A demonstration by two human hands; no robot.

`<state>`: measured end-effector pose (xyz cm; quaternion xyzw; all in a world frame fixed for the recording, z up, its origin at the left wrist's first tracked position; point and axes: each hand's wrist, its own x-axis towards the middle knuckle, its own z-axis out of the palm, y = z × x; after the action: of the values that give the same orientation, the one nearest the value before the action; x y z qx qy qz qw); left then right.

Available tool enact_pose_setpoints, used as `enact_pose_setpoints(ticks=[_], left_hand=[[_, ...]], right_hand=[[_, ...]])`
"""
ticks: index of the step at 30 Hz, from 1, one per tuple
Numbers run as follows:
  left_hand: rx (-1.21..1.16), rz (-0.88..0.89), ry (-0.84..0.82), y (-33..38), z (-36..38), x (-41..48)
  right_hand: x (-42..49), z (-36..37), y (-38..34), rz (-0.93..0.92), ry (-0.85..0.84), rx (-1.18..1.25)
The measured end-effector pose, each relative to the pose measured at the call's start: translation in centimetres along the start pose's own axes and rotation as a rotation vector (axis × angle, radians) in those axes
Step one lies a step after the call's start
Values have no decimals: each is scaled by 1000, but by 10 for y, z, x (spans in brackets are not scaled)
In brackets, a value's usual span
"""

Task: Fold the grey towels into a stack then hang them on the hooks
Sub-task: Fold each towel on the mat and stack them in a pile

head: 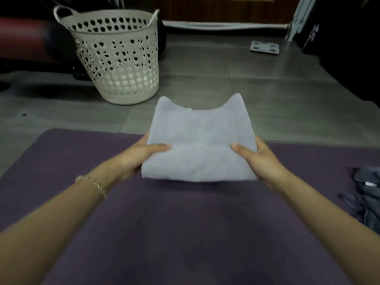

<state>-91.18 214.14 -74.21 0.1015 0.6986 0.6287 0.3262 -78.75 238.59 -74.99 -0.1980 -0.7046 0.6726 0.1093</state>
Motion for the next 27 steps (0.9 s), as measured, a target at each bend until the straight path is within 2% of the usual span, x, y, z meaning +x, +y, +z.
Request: enact_pose_setpoints(ticks=[3,5,9,11,14,18,19,21,23,25,27], left_hand=[[63,51,25,27,-26,43],[94,56,144,14,-36,66],[-42,-175,414,-67,-29,76],[-105,-221,457,-99,-25,75],[-145,-156,492,-112,-20,75],[-87,-70,561,-109,-8,67],[-9,-44,589,-110,-6,65],[351,60,663,-110,-3,59],[686,274,619,-105,6,51],[744,411,507,-93,27,44],[802,472,379,-85,55,43]], right_hand=[[51,16,-1,-23,18,20],[74,24,23,28,51,-11],[73,28,87,317,12,-97],[67,26,106,330,51,-70],[68,25,116,285,151,-13],[63,25,118,279,155,12],[60,21,118,288,145,22],[54,7,116,293,124,-3],[46,-15,114,267,107,-114],[33,-46,110,226,87,-273],[14,-84,106,192,38,-503]])
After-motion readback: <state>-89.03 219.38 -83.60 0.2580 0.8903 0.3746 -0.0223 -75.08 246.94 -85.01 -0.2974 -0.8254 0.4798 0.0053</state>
